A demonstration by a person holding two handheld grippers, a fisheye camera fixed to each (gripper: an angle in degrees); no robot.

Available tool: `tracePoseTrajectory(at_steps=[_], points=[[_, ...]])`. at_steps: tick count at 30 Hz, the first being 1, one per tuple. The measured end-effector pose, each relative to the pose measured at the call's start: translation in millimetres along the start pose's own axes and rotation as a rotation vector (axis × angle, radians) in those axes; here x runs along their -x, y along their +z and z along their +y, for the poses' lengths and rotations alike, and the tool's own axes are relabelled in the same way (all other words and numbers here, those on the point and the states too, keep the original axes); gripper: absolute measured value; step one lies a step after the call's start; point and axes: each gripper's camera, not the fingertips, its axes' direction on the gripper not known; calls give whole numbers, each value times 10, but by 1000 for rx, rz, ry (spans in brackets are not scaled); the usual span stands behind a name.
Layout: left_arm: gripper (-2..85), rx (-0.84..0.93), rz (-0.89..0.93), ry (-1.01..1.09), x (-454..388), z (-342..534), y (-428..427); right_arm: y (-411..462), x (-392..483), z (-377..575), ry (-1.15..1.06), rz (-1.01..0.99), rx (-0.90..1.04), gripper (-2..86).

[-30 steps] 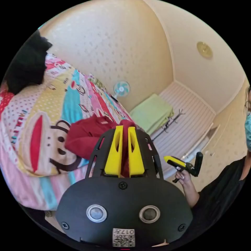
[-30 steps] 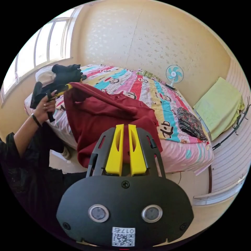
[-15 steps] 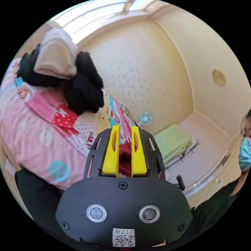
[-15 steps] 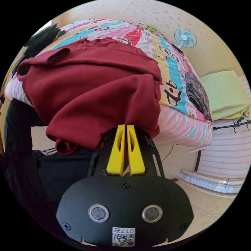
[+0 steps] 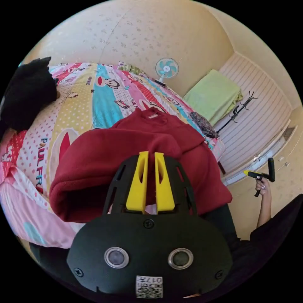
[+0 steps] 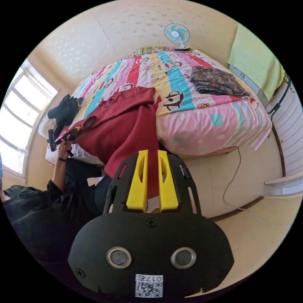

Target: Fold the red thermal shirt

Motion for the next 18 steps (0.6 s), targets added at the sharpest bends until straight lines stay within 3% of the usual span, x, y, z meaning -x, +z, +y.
tracePoseTrajectory(at_steps=[2, 5, 9, 13, 15, 18], points=[[41, -247, 64, -87, 277, 87, -651, 104, 304, -150, -41, 99, -63, 73], [50, -599, 80, -243, 693, 368, -1714, 483, 1080, -521, -236, 54, -34, 97], [83, -935, -175, -385, 693, 1018, -2579, 915, 2286, -837, -441, 24, -206, 113], [92, -954, -358, -279, 318, 1102, -2589, 1632, 3192, -1102, -625, 85, -85, 119], [85, -840, -313, -206, 189, 923, -2288, 2027, 3380, -1160, -697, 206, 79, 104], [81, -600, -136, -177, 240, 647, -1626, 1763, 3334, -1164, -741, 211, -6, 36]])
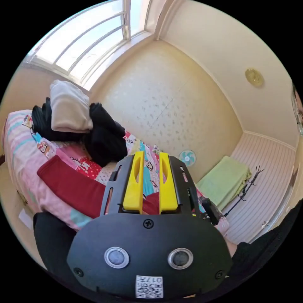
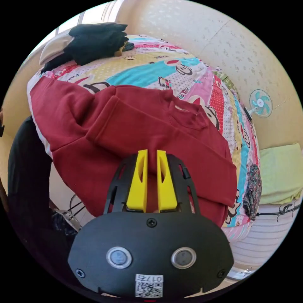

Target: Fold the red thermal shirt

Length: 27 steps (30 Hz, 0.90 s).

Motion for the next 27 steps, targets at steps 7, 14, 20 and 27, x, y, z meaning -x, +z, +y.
tracePoseTrajectory(at_steps=[7, 14, 20, 27], points=[[103, 445, 51, 155, -209, 684, 1435, -1398, -1779, 1358, 838, 751, -233, 31], [134, 582, -35, 298, -360, 1196, 2612, -1653, -1788, 1520, 619, 436, -542, 76], [188, 839, -145, 386, -213, 2089, 3765, -503, -1980, 398, 321, -17, -377, 110], [141, 750, -224, 365, -334, 2547, 3515, 1080, -2591, 200, 503, -300, 148, 169]])
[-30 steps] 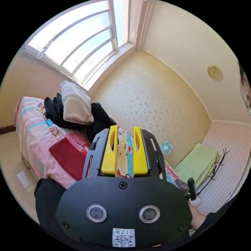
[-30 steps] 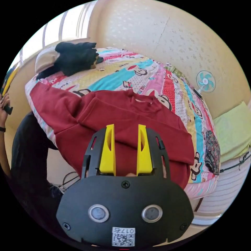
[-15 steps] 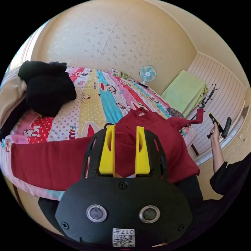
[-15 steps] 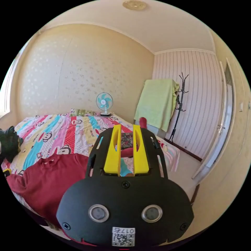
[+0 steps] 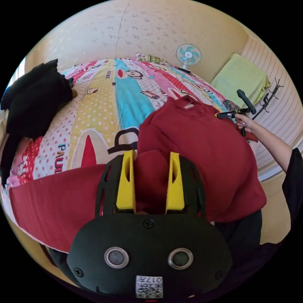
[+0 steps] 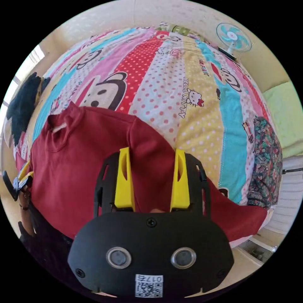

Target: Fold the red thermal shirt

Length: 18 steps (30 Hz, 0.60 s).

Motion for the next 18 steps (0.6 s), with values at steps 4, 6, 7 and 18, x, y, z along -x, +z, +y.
tracePoseTrajectory(at_steps=[4, 6, 7, 18], points=[[91, -46, -14, -15, -66, 254, -112, -289, 326, 364, -114, 57, -38, 56], [74, -116, 8, -23, -38, 515, -293, -635, 506, 756, -138, 140, -172, 50], [71, -117, 19, -32, -13, 571, -350, -974, 575, 1080, -113, 173, -304, 48], [23, -908, -194, -21, -154, 258, -3395, -3419, 687, 1724, -3, 121, -1120, 44]])
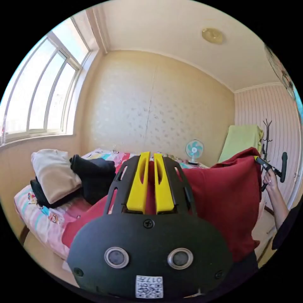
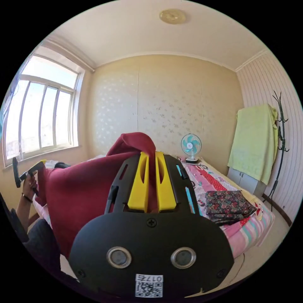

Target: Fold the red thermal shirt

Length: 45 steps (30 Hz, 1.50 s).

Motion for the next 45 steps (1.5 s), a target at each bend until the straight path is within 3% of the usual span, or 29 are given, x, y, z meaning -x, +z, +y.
tracePoseTrajectory(at_steps=[2, 4, 7, 13, 17, 19, 21, 23, 28, 30, 33, 38, 40, 45], points=[[25, -25, -56, 53, -66, -330, 545, 558, 8, -225, -17, 66, 17, 47], [32, -19, -148, 64, -79, -520, 1215, 1501, -45, -368, -20, 104, 149, 61], [44, 184, -161, 40, 96, -510, 2162, 2395, -204, -117, 53, 144, 463, 85], [70, 447, 133, 119, 202, 955, 1956, 2190, -178, 1352, -77, -139, 740, 105], [121, 842, 241, 169, 15, 2469, 1650, 1705, -332, 2419, -90, -105, 1019, 127], [133, 1034, 170, 184, -52, 3099, 1637, 1096, -525, 2722, 38, -89, 868, 119], [113, 874, 108, 24, -6, 3389, 1328, 866, -685, 2801, 192, -130, 878, 94], [79, 892, 86, -111, -2, 3461, 1261, 794, -863, 2799, 302, -186, 948, 59], [45, 1075, 339, 21, -120, 3142, 1084, 406, -1552, 2286, 451, -521, 900, 35], [47, 1287, 517, 133, -124, 2993, 777, 213, -1667, 2125, 357, -629, 990, 37], [54, 1389, 606, 240, -84, 2903, 256, -55, -1904, 2117, 309, -580, 1115, 43], [53, 1595, 781, 148, 306, 3001, -82, -120, -2746, 2463, 674, -372, 911, 82], [52, 1515, 813, 79, 452, 2898, -17, 22, -3003, 2697, 860, -355, 744, 109], [64, 1004, 804, -189, 692, 2115, 366, 495, -3153, 3063, 1134, -140, 637, 129]])
